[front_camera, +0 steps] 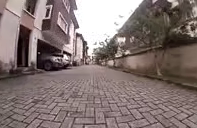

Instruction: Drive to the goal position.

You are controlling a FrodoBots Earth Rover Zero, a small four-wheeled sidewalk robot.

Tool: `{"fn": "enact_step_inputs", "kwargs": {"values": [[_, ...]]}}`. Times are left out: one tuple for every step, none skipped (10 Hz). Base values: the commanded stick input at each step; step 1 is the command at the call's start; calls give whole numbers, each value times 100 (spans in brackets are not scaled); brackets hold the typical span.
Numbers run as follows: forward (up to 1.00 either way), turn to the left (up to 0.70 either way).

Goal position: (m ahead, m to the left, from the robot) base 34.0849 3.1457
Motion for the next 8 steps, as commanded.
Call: {"fn": "enact_step_inputs", "kwargs": {"values": [[70,0],[70,0],[70,0],[70,0],[70,0],[70,0],[70,0],[70,0]]}}
